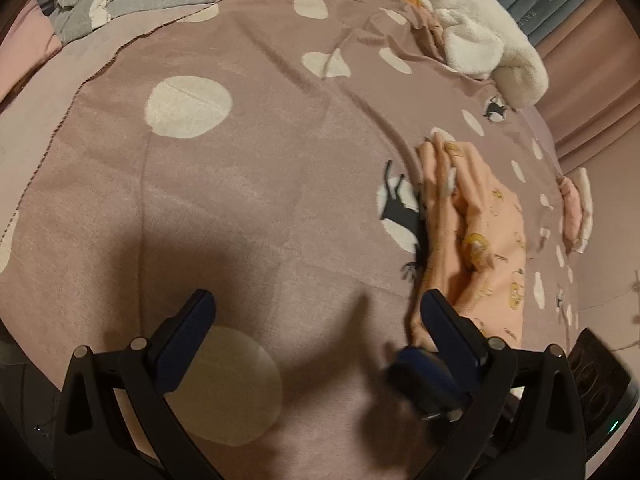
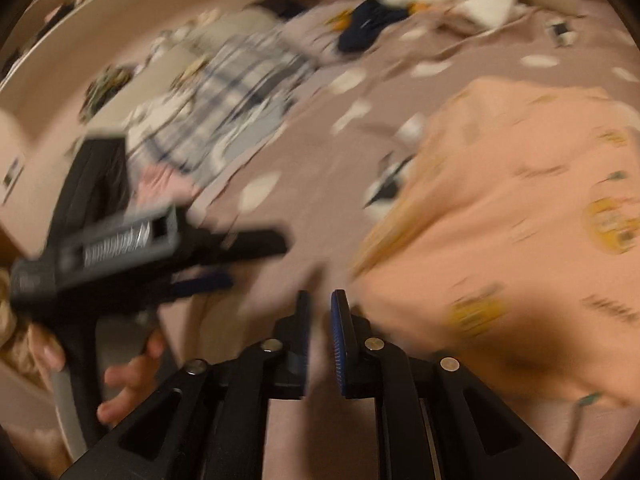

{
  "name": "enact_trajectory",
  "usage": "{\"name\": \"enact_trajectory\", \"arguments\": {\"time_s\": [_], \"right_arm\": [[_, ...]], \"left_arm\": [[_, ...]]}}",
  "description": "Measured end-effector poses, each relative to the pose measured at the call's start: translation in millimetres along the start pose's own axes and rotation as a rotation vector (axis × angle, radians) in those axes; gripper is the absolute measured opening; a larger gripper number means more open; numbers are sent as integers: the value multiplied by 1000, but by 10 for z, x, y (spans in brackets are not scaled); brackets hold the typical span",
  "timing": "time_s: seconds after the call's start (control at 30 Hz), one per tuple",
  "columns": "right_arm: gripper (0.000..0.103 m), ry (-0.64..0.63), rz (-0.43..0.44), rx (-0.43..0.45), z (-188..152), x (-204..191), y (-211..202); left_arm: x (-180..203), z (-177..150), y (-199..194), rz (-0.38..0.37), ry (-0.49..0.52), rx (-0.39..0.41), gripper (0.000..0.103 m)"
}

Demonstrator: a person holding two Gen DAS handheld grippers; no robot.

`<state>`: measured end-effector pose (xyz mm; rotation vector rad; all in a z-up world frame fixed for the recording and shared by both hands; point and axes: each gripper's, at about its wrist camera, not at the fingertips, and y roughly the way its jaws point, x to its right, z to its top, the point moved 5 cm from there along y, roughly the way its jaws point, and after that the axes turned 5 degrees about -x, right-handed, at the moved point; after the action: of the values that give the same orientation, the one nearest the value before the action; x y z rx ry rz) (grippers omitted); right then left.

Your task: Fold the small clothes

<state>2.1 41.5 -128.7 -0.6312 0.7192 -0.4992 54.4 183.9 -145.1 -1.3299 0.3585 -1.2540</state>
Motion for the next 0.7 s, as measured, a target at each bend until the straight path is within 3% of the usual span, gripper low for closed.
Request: {"name": "enact_trajectory", "arguments": {"time_s": [0.1, 0.13, 0.2, 0.23, 0.27, 0.33, 0.47, 0.6, 0.7], "right_arm": [[14, -84, -102, -28, -72, -115, 45], [19, -97, -124, -37, -80, -128, 37], [47, -122, -150, -48, -90, -158, -25], [70, -129, -150, -49, -85, -166, -66], [81, -127, -150, -43, -77, -160, -116], [81, -101, -131, -14, -44, -139, -261], [98, -51, -162, 6, 21, 46, -530], [98, 5, -163, 16, -2, 310, -746], [99, 101, -145, 72, 29, 570, -938]], "left_arm": [[47, -8, -20, -7, 23, 6, 102], [62, -7, -26, -1, 30, 12, 102], [98, -3, -44, 12, 47, 31, 102], [108, 4, -42, 10, 47, 33, 102], [122, 8, -41, -3, 44, 32, 103], [164, 10, -50, -48, 39, 35, 103], [310, 2, -124, -130, 80, 79, 103], [461, -51, -156, -235, 125, 89, 103], [560, -94, -100, -283, 132, 72, 103]]}}
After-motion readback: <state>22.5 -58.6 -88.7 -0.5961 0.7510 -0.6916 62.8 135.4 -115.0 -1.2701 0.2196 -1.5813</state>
